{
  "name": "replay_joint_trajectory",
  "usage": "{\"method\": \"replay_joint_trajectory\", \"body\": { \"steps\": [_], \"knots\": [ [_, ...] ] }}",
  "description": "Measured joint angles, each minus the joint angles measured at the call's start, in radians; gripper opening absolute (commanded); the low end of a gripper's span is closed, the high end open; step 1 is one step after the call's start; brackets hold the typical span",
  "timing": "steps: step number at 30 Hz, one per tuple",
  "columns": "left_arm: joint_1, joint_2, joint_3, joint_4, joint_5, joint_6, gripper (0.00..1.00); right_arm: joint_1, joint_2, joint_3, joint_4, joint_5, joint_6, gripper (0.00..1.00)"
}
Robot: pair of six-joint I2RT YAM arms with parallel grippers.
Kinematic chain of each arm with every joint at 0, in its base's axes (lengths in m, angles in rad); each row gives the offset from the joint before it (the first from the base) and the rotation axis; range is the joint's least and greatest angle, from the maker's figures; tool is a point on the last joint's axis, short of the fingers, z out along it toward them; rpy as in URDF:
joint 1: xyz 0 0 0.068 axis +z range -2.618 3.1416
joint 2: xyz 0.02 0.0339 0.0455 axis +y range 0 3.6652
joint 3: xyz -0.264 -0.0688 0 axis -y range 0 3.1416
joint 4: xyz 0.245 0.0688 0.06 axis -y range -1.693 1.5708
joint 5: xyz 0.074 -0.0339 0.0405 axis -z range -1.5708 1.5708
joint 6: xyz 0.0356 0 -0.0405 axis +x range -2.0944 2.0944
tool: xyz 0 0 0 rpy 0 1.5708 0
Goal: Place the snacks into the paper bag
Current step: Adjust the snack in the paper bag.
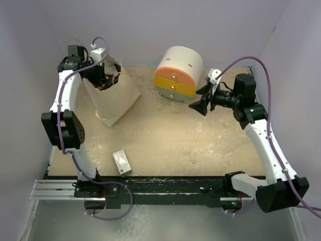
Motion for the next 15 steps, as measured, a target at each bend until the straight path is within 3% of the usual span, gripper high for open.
{"method": "replay_joint_trajectory", "body": {
  "steps": [6,15],
  "knots": [
    [-0.002,0.071,0.024,-0.106,0.098,0.01,0.22,-0.003,0.0,-0.004,0.003,0.0,0.0,0.73],
    [-0.008,0.06,0.08,-0.203,0.133,0.052,0.56,-0.007,0.0,-0.006,0.004,-0.001,0.008,0.73]
  ]
}}
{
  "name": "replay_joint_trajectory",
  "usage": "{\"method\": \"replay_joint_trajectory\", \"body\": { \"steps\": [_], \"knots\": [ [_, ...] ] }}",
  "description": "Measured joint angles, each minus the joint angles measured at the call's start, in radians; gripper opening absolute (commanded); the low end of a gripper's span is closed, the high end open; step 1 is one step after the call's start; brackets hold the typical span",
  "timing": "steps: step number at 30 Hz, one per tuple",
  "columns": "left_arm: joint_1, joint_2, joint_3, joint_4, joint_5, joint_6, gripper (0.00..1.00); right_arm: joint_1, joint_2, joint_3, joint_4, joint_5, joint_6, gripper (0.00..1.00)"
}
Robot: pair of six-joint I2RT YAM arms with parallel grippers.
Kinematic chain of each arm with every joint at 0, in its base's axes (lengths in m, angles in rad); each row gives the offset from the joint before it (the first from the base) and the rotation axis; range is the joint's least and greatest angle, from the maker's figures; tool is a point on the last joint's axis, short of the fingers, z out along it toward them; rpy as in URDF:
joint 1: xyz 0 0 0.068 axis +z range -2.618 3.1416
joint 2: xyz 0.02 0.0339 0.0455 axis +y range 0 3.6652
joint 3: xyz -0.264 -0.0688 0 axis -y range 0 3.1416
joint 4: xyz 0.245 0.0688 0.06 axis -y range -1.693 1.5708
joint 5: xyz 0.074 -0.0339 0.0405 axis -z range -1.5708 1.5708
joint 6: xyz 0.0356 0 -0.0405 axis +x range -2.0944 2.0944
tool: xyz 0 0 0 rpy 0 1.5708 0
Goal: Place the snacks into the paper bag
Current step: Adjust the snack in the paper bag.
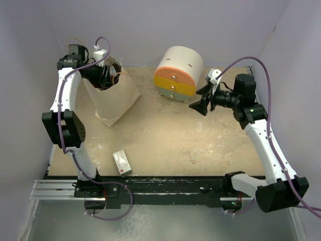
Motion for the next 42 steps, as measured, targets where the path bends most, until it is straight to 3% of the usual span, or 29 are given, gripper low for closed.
{"method": "replay_joint_trajectory", "body": {
  "steps": [11,16,20,29,35,42],
  "knots": [
    [0.0,-0.213,0.044,0.13,-0.107,0.03,1.0,-0.007,-0.006,0.0,-0.001,0.01,0.028,0.8],
    [0.001,-0.349,-0.046,0.276,-0.19,0.011,0.99,-0.014,-0.018,0.001,-0.008,0.093,0.07,0.95],
    [0.001,-0.466,-0.146,0.356,-0.235,-0.037,0.99,-0.015,-0.02,0.026,-0.041,0.255,0.093,1.0],
    [0.001,-0.87,-0.591,0.518,-0.296,-0.148,0.99,-0.024,-0.098,0.02,-0.069,0.693,0.207,1.0],
    [0.001,-1.035,-0.697,0.573,-0.309,-0.158,0.99,-0.068,-0.217,0.018,-0.058,0.793,0.213,1.0],
    [0.001,-1.145,-0.719,0.561,-0.388,-0.164,0.99,-0.093,-0.338,0.015,-0.045,0.835,0.188,1.0]
  ]
}}
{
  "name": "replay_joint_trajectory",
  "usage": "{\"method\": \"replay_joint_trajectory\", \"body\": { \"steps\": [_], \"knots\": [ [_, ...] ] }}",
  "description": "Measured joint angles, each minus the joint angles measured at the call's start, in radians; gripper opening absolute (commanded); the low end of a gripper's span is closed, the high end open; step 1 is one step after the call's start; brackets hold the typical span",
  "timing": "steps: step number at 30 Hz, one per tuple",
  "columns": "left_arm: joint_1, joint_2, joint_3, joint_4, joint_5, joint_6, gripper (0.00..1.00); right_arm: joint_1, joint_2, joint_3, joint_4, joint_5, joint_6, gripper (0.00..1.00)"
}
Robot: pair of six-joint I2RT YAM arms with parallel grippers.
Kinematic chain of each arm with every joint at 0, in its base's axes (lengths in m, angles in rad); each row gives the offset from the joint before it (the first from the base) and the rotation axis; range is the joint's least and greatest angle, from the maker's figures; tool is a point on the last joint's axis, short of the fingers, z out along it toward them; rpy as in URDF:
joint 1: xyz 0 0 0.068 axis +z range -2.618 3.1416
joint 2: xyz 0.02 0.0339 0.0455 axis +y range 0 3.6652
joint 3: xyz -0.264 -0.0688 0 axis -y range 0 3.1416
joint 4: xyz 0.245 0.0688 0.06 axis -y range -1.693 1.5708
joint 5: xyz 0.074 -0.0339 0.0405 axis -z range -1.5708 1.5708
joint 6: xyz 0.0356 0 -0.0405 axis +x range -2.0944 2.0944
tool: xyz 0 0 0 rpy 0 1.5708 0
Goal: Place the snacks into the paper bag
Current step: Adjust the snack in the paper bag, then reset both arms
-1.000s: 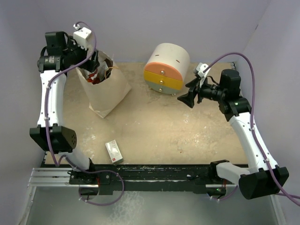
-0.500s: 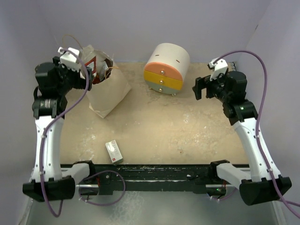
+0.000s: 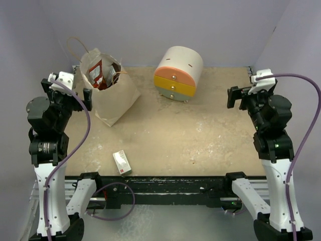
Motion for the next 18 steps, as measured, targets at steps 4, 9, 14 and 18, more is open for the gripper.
{"method": "replay_joint_trajectory", "body": {
  "steps": [4,9,14,18],
  "knots": [
    [0.0,-0.041,0.0,-0.026,-0.025,0.003,0.99,-0.001,-0.036,0.0,0.0,0.014,-0.028,1.0],
    [0.0,-0.046,-0.002,-0.033,-0.03,0.003,0.99,-0.011,-0.055,0.0,0.0,0.013,-0.05,1.0],
    [0.0,-0.041,-0.009,-0.06,-0.023,0.001,0.99,-0.024,-0.055,-0.014,-0.002,0.004,-0.051,1.0],
    [0.0,-0.046,-0.031,-0.073,-0.019,0.0,0.99,-0.033,-0.052,-0.018,-0.003,0.001,-0.051,1.0]
  ]
}}
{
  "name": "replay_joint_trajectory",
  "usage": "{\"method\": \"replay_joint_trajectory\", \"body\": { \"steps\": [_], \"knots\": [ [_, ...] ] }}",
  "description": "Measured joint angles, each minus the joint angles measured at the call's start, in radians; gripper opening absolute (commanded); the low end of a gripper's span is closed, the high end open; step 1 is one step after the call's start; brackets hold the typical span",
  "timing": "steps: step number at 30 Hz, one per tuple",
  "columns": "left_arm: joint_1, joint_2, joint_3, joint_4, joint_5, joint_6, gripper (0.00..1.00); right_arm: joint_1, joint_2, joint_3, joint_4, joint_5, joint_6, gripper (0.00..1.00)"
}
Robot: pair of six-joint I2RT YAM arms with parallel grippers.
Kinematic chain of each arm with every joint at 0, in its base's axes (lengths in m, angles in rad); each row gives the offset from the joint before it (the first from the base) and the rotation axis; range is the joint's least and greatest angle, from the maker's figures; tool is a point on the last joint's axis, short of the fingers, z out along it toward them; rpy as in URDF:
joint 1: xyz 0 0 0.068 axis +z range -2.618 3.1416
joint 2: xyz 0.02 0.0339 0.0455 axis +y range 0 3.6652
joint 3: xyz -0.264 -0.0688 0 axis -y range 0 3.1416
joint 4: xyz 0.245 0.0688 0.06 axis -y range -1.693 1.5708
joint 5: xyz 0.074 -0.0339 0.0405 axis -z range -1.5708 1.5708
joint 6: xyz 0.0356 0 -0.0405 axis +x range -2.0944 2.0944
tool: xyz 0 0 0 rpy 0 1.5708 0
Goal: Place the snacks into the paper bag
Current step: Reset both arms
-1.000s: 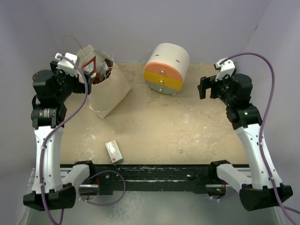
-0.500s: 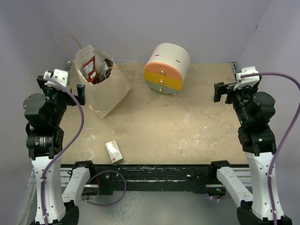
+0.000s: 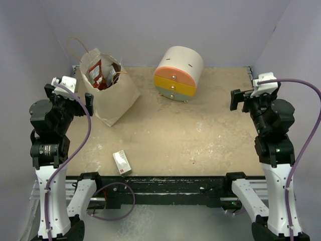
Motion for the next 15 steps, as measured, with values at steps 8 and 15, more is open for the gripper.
{"method": "replay_joint_trajectory", "body": {
  "steps": [8,15],
  "knots": [
    [0.003,-0.001,-0.019,-0.013,0.005,0.0,0.99,-0.006,0.002,-0.002,-0.014,-0.027,0.002,1.0],
    [0.005,-0.003,-0.019,-0.013,0.005,0.0,0.99,-0.007,0.006,-0.008,-0.018,-0.051,0.004,1.0]
  ]
}}
